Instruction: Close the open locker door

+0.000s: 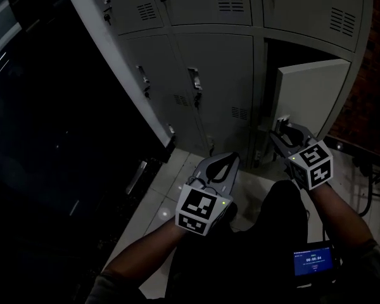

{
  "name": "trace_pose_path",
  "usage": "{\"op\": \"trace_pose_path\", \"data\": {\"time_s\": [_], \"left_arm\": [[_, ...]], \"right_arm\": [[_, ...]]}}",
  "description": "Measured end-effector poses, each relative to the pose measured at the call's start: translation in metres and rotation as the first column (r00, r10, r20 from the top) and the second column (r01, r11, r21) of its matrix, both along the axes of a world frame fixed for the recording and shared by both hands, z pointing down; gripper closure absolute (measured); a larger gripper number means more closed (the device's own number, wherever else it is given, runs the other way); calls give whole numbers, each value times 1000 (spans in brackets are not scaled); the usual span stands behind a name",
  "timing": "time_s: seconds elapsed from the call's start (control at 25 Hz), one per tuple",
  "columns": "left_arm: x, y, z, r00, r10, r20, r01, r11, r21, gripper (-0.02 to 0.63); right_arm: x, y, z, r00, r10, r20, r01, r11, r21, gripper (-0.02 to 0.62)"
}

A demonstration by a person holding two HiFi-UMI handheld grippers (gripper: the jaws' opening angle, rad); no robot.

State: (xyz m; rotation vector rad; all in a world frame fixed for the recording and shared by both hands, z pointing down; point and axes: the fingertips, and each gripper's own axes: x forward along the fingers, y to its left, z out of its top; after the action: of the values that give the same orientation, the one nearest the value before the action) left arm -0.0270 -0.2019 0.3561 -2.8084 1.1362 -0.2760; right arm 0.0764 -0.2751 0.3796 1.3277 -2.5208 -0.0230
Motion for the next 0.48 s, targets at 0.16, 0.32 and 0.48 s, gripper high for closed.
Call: {"op": "trace_pose_path", "data": {"time_s": [0.16,0.32,0.48], "left_arm": [[-15,-3,2,1000,-25,0,25,1000,-5,604],[-28,-5,3,999,-49,-2,49,999,-8,604],[-38,-7,3,998,-64,-3,64,998,-5,604]], "right_arm": [[-4,-22,2,1000,26,-12,-26,1000,-5,479],[-6,-45,4,998,57,-24,-58,998,-16,489],[-4,-68,6,995,97,-38,-98,995,-23,517]]}}
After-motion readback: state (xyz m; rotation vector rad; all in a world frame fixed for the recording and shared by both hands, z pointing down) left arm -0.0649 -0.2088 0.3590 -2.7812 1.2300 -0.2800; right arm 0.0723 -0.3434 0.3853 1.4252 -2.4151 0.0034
